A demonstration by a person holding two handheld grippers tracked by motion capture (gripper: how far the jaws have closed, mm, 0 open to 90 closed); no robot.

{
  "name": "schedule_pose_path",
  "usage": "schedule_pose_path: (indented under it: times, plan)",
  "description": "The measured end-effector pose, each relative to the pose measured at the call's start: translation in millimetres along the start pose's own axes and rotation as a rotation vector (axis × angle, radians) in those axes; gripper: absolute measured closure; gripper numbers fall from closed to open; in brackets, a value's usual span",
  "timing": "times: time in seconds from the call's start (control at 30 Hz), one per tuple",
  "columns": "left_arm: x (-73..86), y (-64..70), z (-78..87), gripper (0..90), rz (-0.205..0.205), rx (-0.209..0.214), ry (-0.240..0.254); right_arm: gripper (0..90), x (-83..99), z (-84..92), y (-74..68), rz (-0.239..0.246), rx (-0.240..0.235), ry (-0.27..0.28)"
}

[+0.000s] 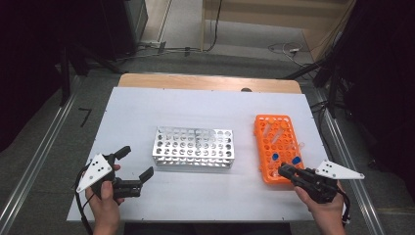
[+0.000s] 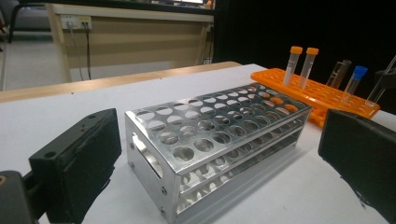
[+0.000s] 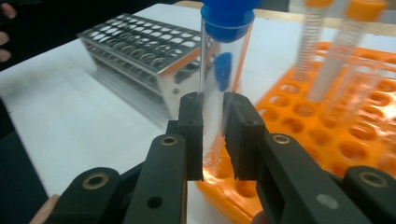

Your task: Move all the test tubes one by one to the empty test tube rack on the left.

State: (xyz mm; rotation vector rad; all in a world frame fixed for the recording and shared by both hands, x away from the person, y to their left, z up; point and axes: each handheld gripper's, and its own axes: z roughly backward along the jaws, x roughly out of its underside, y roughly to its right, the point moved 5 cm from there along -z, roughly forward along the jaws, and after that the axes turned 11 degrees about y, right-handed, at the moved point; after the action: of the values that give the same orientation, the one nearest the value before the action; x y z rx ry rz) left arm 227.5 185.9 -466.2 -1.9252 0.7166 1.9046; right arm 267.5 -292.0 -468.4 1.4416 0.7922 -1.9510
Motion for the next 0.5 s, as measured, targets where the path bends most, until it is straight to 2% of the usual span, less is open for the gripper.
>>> schedule_pose_path:
  times: [0.3,0.33,0.4,0.43,0.5]
  plan:
    - [-2.3,12.8,-8.4,1.5,0.0,0.027,-0.007,75.2,-1.5,-18.8,-25.0,0.021,-0.071,-0.028]
    - [-3.3,18.3,-11.8,1.5,0.004,0.049,-0.009,75.2,-0.8,-25.3,-31.5,0.028,-0.088,-0.04]
    - [-3.7,21.1,-13.4,1.4,0.004,0.06,-0.01,75.2,-0.3,-30.3,-37.2,0.027,-0.104,-0.048]
    - [-4.0,27.0,-16.7,1.3,0.004,0.088,-0.015,75.2,-0.3,-33.3,-40.2,0.03,-0.114,-0.048]
    - [-3.9,30.0,-18.4,0.2,0.004,0.098,-0.02,75.2,0.2,-39.2,-47.1,0.033,-0.132,-0.057]
